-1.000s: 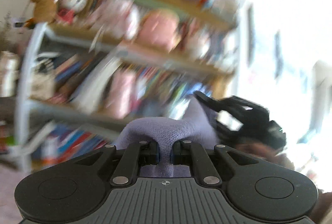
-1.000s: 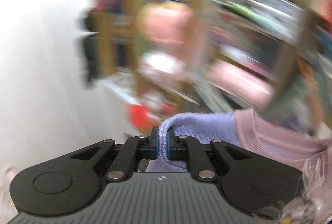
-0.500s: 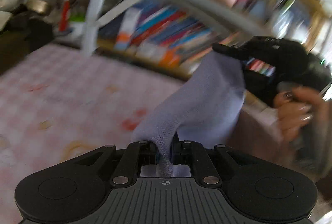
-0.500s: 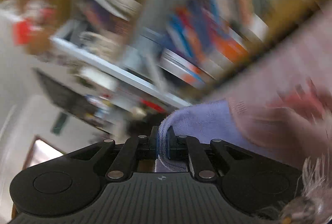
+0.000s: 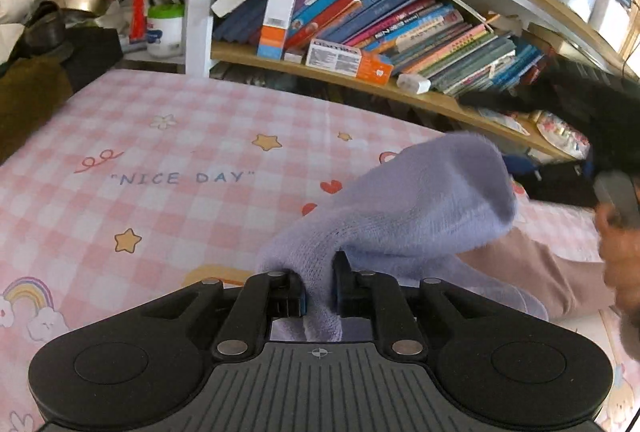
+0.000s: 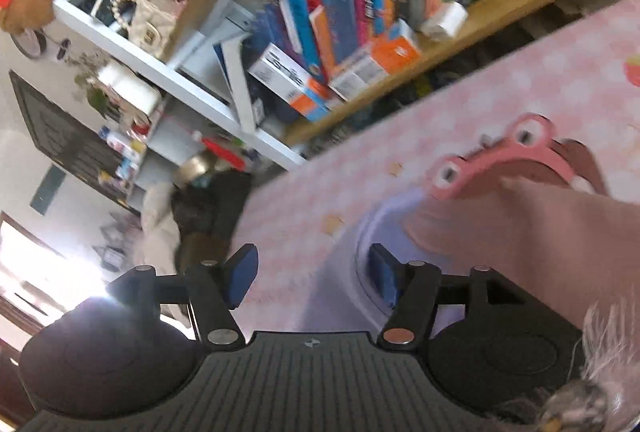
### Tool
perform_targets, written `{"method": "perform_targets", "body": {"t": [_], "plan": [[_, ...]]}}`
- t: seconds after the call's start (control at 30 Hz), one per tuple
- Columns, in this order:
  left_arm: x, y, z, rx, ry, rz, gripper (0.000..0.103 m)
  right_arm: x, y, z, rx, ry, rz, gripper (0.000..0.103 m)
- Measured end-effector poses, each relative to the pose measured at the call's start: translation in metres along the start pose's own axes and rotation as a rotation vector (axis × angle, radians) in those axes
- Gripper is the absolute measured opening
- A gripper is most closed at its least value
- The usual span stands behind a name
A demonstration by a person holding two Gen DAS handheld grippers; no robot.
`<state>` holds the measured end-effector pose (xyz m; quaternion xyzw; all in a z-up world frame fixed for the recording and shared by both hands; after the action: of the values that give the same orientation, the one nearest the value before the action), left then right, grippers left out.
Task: Fold clothes
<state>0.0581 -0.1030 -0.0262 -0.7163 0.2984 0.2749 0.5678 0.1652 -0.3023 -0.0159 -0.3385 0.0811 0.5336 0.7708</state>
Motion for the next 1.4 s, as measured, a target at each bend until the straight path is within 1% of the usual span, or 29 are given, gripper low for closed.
{"method": "perform_targets", "body": {"t": [0.07,0.13,0.17,0.2,0.23,0.33,0.4,0.43,0.47,0.5,0.57,0.6,0.73,0.77,0.83,0.93,1.1,1.17,1.2,1.23,1.33,1.37,1.4], "plan": [[-0.003,0.001,0.001,0.004,-0.009,-0.003,0.017,-0.020,0.010,-0.011,-0.005,0.020,-0.006,0.060],[-0.007,0.003,0.003,-0.001,-0.029,-0.010,0.028,-0.040,0.020,-0.026,-0.014,0.064,-0.016,0.061],[-0.010,0.005,0.005,-0.009,-0.047,-0.016,0.031,-0.050,0.025,-0.033,-0.017,0.086,-0.020,0.061],[-0.013,0.006,0.007,-0.017,-0.068,-0.023,0.039,-0.059,0.030,-0.042,-0.009,0.107,-0.021,0.061],[-0.016,0.006,0.009,-0.026,-0.087,-0.033,0.043,-0.068,0.034,-0.051,0.000,0.128,-0.022,0.061],[-0.027,0.007,0.012,-0.046,-0.135,-0.069,0.044,-0.090,0.045,-0.077,0.029,0.196,-0.027,0.061],[-0.036,0.005,0.009,-0.052,-0.150,-0.095,0.044,-0.099,0.051,-0.091,0.032,0.248,-0.022,0.061],[-0.039,0.005,0.006,-0.049,-0.152,-0.107,0.044,-0.102,0.054,-0.096,0.037,0.256,-0.019,0.061],[-0.042,0.005,-0.001,-0.039,-0.144,-0.116,0.044,-0.105,0.056,-0.100,0.043,0.264,-0.015,0.060],[-0.045,0.006,-0.009,-0.026,-0.133,-0.123,0.044,-0.107,0.058,-0.102,0.051,0.255,-0.011,0.060],[-0.047,0.010,-0.028,0.009,-0.100,-0.124,0.047,-0.108,0.062,-0.106,0.054,0.247,0.004,0.060],[-0.046,0.013,-0.038,0.028,-0.083,-0.117,0.049,-0.106,0.063,-0.105,0.046,0.260,0.018,0.059],[-0.041,0.025,-0.076,0.098,-0.017,-0.087,0.050,-0.107,0.071,-0.100,0.021,0.291,0.047,0.055],[-0.040,0.027,-0.083,0.108,-0.002,-0.075,0.050,-0.109,0.074,-0.099,0.025,0.298,0.051,0.051],[-0.038,0.032,-0.094,0.116,0.023,-0.053,0.050,-0.112,0.080,-0.099,0.035,0.307,0.058,0.048],[-0.035,0.032,-0.094,0.070,0.035,-0.047,0.050,-0.115,0.088,-0.104,0.060,0.318,0.067,0.047],[-0.035,0.027,-0.079,0.000,-0.020,-0.056,0.052,-0.114,0.083,-0.120,0.132,0.318,0.060,0.045],[-0.036,0.028,-0.075,-0.012,-0.039,-0.054,0.054,-0.111,0.075,-0.125,0.154,0.308,0.047,0.039],[-0.037,0.028,-0.073,-0.017,-0.047,-0.053,0.054,-0.109,0.071,-0.128,0.165,0.303,0.040,0.029],[-0.038,0.029,-0.070,-0.026,-0.055,-0.051,0.055,-0.107,0.066,-0.130,0.176,0.299,0.034,0.024],[-0.039,0.030,-0.058,-0.084,-0.056,-0.041,0.055,-0.099,0.051,-0.138,0.205,0.279,0.013,0.018],[-0.039,0.030,-0.053,-0.113,-0.052,-0.037,0.056,-0.098,0.045,-0.137,0.190,0.279,0.002,0.015],[-0.040,0.030,-0.048,-0.152,-0.041,-0.033,0.058,-0.097,0.038,-0.134,0.173,0.281,-0.015,0.015]]}}
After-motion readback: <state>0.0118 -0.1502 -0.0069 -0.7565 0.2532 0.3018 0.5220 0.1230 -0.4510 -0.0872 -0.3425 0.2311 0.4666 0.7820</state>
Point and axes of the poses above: each gripper's, at about its wrist camera, not at the fingertips, and x roughly the way its jaws point, z to its left, y to its underside, the point moved 5 cm from there along x, roughly the way its jaws point, and after that the axes turned 6 degrees about z, right-handed, at the moved point
